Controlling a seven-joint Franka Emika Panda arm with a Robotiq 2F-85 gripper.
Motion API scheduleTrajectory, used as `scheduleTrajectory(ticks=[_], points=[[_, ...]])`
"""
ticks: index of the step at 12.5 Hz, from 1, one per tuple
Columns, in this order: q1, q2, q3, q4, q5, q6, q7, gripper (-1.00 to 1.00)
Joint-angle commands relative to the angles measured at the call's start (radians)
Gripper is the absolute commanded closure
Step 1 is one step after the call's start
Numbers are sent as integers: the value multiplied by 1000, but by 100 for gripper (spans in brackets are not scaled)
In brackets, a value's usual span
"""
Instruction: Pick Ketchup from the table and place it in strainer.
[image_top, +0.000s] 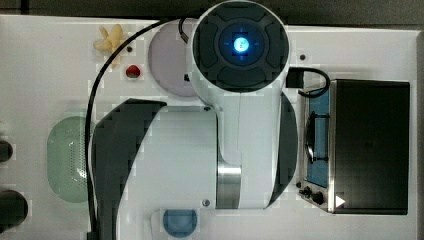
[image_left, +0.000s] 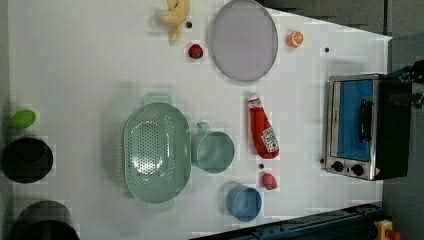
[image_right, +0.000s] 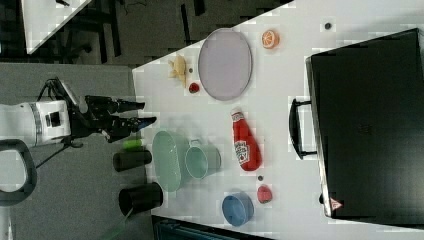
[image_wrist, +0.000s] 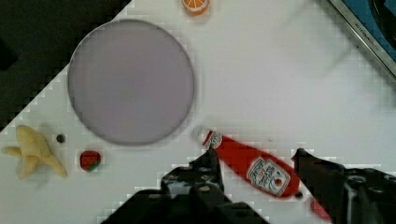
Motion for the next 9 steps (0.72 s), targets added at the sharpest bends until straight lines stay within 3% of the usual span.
scheduleTrajectory(ticks=[1,3,9], points=[[-103,-145,48,-97,28,-123,34,-59],[-100,-141,51,-139,28,-113,25,-100],[-87,-119,95,-337,28,23,-264,-100]])
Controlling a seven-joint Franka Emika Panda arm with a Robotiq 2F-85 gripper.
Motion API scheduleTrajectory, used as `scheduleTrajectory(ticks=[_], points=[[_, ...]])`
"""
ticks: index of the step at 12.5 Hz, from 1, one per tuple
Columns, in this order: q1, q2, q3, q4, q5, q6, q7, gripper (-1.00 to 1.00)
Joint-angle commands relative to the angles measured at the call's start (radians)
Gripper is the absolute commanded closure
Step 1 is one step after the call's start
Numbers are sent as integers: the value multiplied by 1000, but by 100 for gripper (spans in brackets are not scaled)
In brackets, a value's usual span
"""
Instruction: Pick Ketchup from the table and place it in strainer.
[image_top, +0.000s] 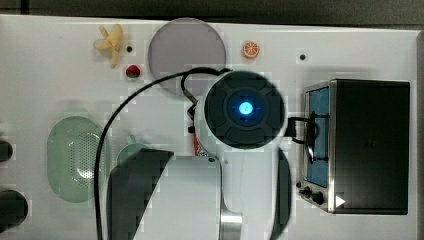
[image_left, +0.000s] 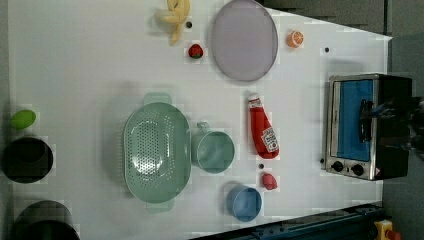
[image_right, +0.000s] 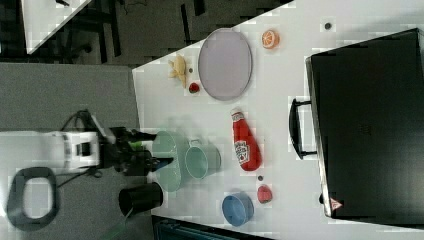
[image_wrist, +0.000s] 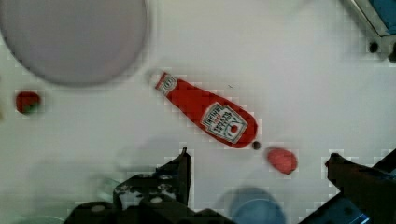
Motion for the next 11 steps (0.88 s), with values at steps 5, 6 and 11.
scheduleTrajectory(ticks=[5,6,11], points=[[0,66,61,-237,-1,294,-588,-100],[0,77,64,-269,-1,358,-671,-100],[0,198,66,-387,-3,613,-839,-100]])
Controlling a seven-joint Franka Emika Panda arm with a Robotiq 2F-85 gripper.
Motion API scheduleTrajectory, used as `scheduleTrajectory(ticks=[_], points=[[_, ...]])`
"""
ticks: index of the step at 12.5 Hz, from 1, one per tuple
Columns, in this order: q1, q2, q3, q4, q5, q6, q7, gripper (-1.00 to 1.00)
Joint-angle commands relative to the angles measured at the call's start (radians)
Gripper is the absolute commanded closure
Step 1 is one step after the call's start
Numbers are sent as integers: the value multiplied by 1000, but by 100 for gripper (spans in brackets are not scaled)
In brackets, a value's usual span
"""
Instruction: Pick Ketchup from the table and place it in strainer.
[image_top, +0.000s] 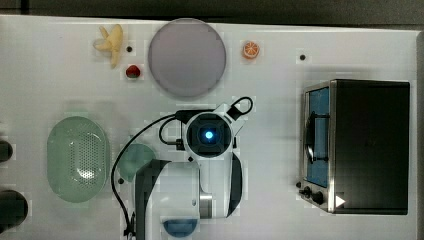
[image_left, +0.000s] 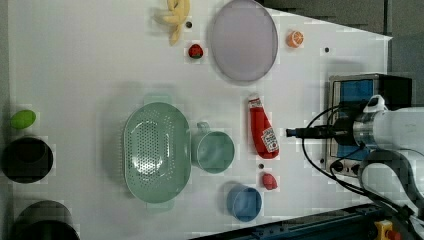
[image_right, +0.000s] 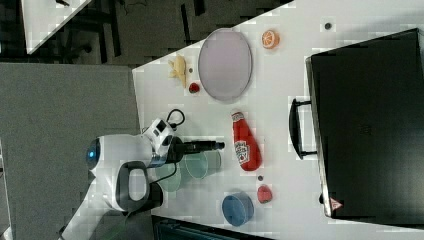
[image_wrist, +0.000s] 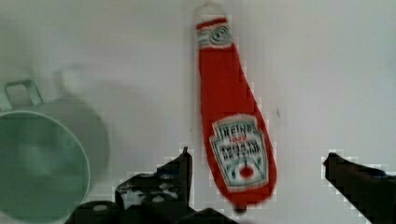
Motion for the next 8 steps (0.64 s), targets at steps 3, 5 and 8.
scheduleTrajectory(ticks=[3,5,8], points=[[-10,145,10,-7,-7,114,-115,-100],[-11,200,8,-8,-7,156,-114,-100],[-11,273,1,-8,-7,230,-114,-100]])
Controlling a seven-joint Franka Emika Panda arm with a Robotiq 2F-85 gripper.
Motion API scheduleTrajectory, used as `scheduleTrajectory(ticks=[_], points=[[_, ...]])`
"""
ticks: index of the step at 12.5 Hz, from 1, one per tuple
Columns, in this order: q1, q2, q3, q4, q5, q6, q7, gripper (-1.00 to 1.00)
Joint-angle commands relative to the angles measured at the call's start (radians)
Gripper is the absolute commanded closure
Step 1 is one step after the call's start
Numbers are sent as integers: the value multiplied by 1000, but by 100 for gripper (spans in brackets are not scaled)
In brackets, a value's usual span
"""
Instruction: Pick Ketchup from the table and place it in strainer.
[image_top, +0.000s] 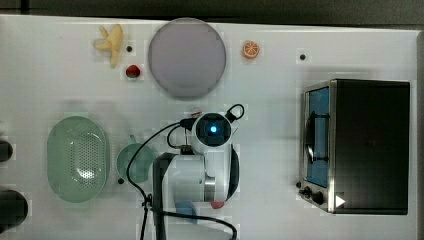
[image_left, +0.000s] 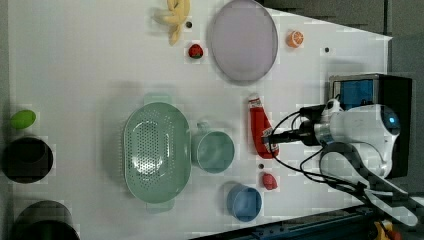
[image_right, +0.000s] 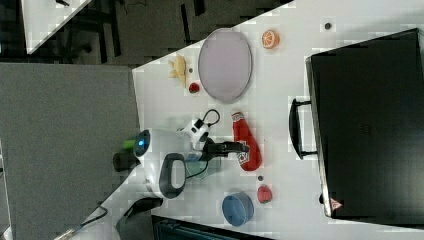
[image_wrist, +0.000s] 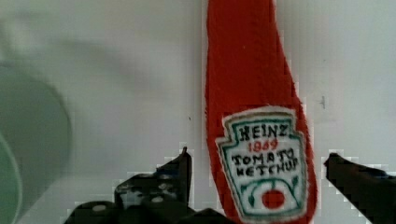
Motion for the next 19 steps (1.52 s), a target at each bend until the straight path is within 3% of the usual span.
scheduleTrajectory(ticks=[1,4,5,8,12,19], points=[[-4,35,7,20,-1,76,-50,-100],[-4,89,1,20,-1,148,-49,-100],[-4,103,1,18,-1,165,-49,-91],[-2,106,4,18,0,169,-49,-24],[-5,-11,2,20,0,107,-49,-24],[10,-400,38,46,3,-289,-27,-24]])
